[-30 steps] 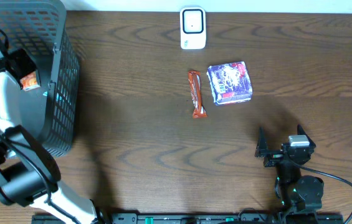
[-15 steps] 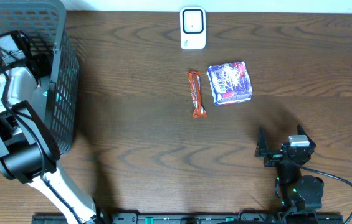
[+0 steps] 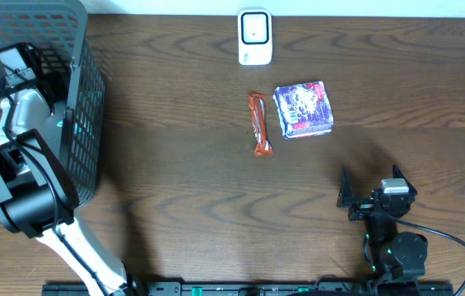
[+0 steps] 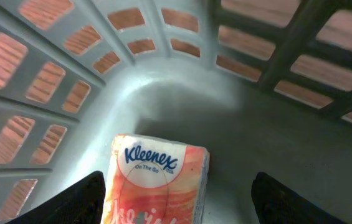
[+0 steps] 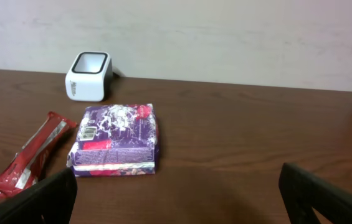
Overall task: Scan the item barcode
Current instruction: 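Grasp the orange Kleenex tissue pack with the left gripper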
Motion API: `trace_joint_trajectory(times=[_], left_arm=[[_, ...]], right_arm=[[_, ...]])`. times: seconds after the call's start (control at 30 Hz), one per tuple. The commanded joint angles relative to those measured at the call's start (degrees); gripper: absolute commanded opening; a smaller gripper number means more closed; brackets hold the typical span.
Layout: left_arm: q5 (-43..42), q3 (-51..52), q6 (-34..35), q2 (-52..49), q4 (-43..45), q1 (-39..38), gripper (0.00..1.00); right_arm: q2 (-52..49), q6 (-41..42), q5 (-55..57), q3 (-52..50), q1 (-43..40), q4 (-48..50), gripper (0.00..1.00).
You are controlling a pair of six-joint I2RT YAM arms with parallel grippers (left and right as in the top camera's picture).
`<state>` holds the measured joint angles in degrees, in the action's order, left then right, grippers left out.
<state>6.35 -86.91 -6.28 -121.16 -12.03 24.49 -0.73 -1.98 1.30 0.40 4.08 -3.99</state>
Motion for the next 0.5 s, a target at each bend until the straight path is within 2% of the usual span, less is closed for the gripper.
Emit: trace_joint_trajectory(times=[0.0, 0.27, 0.3, 0.33, 0.43, 0.47], left_arm=[[0.8, -0.6, -0.5, -2.1, -0.5, 0.5, 0.75], [3.5, -0.5, -0.1, -4.8, -1.0, 0.6, 0.75], [3.6, -0.5, -0.1, -4.8, -1.2, 0.6, 0.64], [3.6, -0.5, -0.1, -4.7, -1.4, 0.6, 0.47], [3.8, -0.5, -0.1, -4.2, -2.5, 0.6, 0.14], [3.8, -0.5, -0.1, -3.8, -3.1, 0.6, 0.08]], right_arm=[[0.0, -0.4, 0.5, -0.1, -0.2, -0.1, 0.99], [0.0, -0.4, 0.5, -0.1, -0.2, -0.1, 0.99], [0.0, -0.4, 0.5, -0.1, -0.2, -0.1, 0.99], [0.0, -0.4, 0.5, -0.1, -0.2, -0.1, 0.99], [0.0, -0.4, 0.5, -0.1, -0.2, -0.1, 0.99], [0.0, -0.4, 0.5, -0.1, -0.2, -0.1, 0.99]])
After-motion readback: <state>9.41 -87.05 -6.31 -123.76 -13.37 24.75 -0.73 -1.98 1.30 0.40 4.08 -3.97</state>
